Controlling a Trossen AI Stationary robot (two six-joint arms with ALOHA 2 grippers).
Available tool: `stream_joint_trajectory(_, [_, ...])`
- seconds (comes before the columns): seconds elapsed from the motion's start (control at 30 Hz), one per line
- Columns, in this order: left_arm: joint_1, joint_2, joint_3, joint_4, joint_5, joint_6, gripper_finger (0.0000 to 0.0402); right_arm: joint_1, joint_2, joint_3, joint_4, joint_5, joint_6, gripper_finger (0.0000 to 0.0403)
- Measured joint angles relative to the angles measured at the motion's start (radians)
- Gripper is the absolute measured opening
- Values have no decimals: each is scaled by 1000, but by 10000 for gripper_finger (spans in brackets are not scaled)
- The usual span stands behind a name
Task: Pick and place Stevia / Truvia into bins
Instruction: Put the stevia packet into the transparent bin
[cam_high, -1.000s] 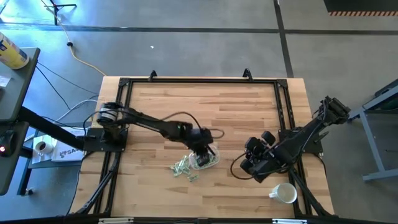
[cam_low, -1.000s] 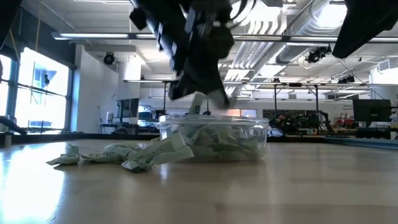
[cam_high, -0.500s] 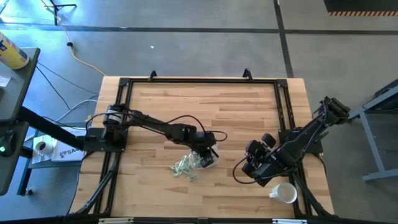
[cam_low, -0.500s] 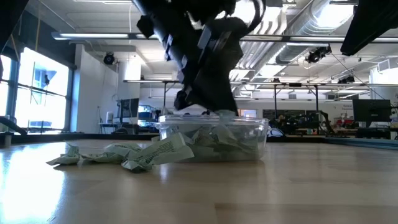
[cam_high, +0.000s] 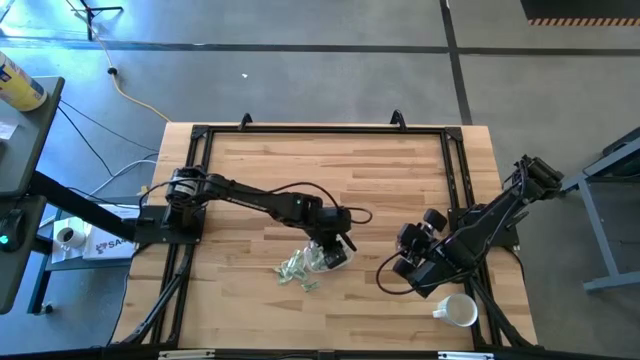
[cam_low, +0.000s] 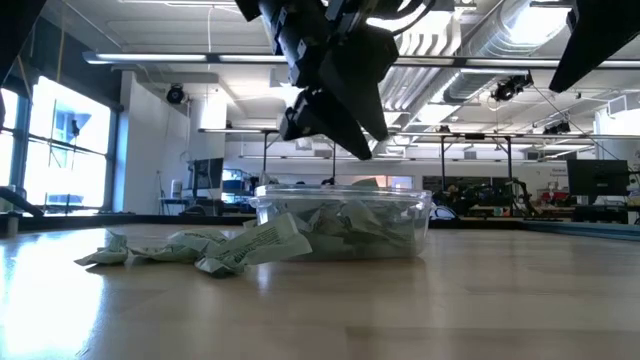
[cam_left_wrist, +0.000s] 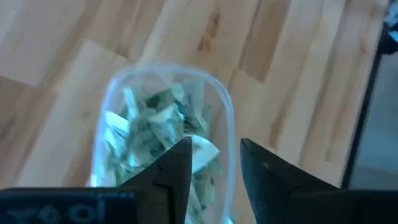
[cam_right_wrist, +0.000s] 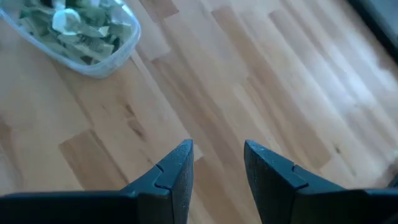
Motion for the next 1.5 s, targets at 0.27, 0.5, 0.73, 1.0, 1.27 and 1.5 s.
stream_joint_trajectory(0.27, [1,0,52,-56,20,-50,177,-72,-79,0,-1,105,-109,134])
stream_joint_trajectory(0.5, [34,0,184,-228,21,-17,177,-102,-191,0,-3,131,-145,134])
stream_joint_trajectory(0.73, [106,-1,286,-550,-65,-2,173,-102,-200,0,-11,135,-166,134])
stream_joint_trajectory(1.0, [241,-1,167,-563,-87,151,175,-156,-194,0,-10,130,-158,134])
stream_joint_trajectory(1.27, [278,-1,21,-530,-170,536,179,-211,-194,0,-9,107,-153,134])
stream_joint_trajectory(1.5, [277,0,-73,-416,-172,610,192,-281,-194,0,-9,104,-152,134])
